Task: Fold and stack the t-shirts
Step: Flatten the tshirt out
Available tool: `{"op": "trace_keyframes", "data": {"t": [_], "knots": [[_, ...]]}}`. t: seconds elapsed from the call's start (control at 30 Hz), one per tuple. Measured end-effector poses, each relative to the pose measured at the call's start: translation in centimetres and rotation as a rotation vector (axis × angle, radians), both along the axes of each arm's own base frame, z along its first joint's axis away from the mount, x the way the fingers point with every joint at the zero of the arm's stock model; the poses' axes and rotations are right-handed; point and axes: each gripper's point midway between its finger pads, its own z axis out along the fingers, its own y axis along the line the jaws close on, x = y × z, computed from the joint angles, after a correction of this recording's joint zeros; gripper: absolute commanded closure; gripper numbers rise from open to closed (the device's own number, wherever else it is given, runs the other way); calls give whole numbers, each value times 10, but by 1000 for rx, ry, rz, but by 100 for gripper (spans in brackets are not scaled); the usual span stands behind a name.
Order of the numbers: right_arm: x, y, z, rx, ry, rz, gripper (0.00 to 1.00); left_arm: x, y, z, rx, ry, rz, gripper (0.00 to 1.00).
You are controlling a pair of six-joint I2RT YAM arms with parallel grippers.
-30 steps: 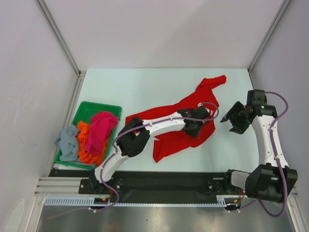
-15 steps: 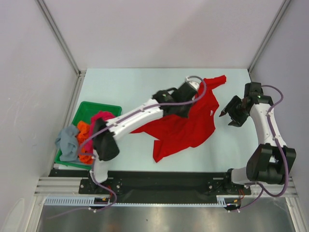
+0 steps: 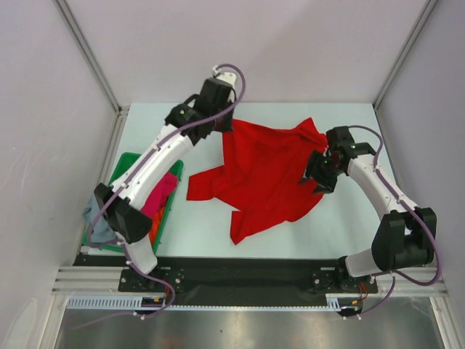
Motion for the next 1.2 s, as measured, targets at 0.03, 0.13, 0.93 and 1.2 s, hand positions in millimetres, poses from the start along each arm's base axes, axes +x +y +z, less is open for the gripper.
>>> {"op": "trace_keyframes", "data": {"t": [0.03,0.13,0.93,1.2], "knots": [[-4,10,0,5,3,34,36,14,12,1,2,-12,31,100],[-12,30,0,8,5,99,35,55,39,7,5,-49,104,100],[57,30,-32,-1,41,-39,22,59,60,13,5,-124,117,100],[-46,149,-1,58,5,372,17,142,104,-9,47,-150,246,32]]}}
